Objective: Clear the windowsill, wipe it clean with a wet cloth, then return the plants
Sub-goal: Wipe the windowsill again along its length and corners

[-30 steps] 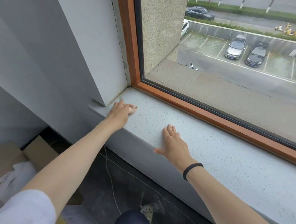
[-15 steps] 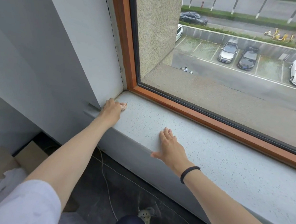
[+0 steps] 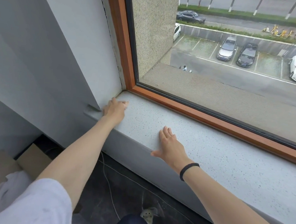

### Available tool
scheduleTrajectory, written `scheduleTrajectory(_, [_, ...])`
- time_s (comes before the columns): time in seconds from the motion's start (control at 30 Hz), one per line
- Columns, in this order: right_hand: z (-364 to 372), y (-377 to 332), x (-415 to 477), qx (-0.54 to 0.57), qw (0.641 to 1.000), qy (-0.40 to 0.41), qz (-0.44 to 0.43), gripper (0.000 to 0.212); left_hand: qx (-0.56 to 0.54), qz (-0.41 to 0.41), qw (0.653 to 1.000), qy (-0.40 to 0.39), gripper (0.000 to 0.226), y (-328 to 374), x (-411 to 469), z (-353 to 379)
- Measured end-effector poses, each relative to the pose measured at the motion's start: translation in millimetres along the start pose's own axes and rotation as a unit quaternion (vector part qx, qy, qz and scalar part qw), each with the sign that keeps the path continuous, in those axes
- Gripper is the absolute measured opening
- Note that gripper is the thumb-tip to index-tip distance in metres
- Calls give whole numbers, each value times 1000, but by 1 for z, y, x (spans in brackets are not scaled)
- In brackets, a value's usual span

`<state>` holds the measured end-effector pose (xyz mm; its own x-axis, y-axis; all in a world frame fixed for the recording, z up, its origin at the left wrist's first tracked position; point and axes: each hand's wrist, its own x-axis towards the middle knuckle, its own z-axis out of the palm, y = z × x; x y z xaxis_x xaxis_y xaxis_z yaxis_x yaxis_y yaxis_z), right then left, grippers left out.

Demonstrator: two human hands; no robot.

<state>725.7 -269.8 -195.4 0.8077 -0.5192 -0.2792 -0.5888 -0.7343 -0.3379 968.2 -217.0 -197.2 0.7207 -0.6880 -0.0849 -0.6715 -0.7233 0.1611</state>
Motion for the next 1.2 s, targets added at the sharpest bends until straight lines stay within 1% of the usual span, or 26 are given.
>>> scheduleTrajectory(0.1, [0,-1,1,-1,1000,-3,0,97,12,133,991,-32,46,29,-29,14])
scheduleTrajectory(0.13, [0,-1,2,-2,1000,-3,0,96,21,166,985,-32,43,32,-39,17])
scheduleTrajectory(0.17, [0,-1,2,-2,1000,-1,-1,96,32,182,982,-25,41,28,-40,18])
scheduleTrajectory(0.23, [1,1,1,-3,1000,-2,-4,97,53,155,986,0,40,15,-28,14])
scheduleTrajectory(0.3, [2,2,1,-2,1000,-5,-3,98,57,87,995,14,43,4,-7,7])
scheduleTrajectory(0.37, [3,1,1,-1,1000,-5,-3,98,28,35,999,9,42,9,5,4])
scheduleTrajectory(0.43, [6,1,3,5,1000,0,-4,98,10,42,999,5,38,23,-4,9])
scheduleTrajectory(0.53, [6,1,3,8,1000,2,-2,98,22,130,991,10,38,30,-37,27])
scheduleTrajectory(0.57, [6,2,4,9,1000,4,-2,98,26,148,989,11,40,24,-45,30])
scheduleTrajectory(0.6, [6,2,4,9,1000,6,-4,98,27,149,988,11,41,15,-46,31])
scheduleTrajectory(0.63, [7,2,4,10,1000,5,-5,99,22,127,991,15,40,6,-41,28])
scheduleTrajectory(0.7, [7,2,3,12,1000,4,-4,99,14,55,998,23,40,-10,-22,22])
scheduleTrajectory(0.77, [7,2,2,14,1000,6,-2,99,7,-9,999,39,43,-10,-11,17])
scheduleTrajectory(0.8, [8,1,2,13,1000,6,-3,99,1,-28,999,46,43,-7,-12,19])
scheduleTrajectory(0.87, [11,0,2,12,1000,6,-4,99,-12,-35,999,37,43,-3,-25,27])
scheduleTrajectory(0.93, [13,-3,2,9,1000,6,-3,99,-22,-2,999,34,45,-8,-40,34])
scheduleTrajectory(1.0, [13,-3,2,2,1000,6,-1,98,-22,0,999,43,45,-15,-34,28])
scheduleTrajectory(1.07, [11,-5,1,-5,1000,-3,-1,99,-38,-33,998,33,38,-17,-18,24])
scheduleTrajectory(1.13, [9,-7,2,-5,1000,1,2,100,-63,-82,994,28,35,-8,-5,17])
scheduleTrajectory(1.17, [9,-8,2,-5,1000,2,0,100,-67,-94,993,25,36,-2,-4,15])
scheduleTrajectory(1.2, [9,-8,1,-4,1000,1,-1,100,-64,-88,994,24,37,1,-7,15])
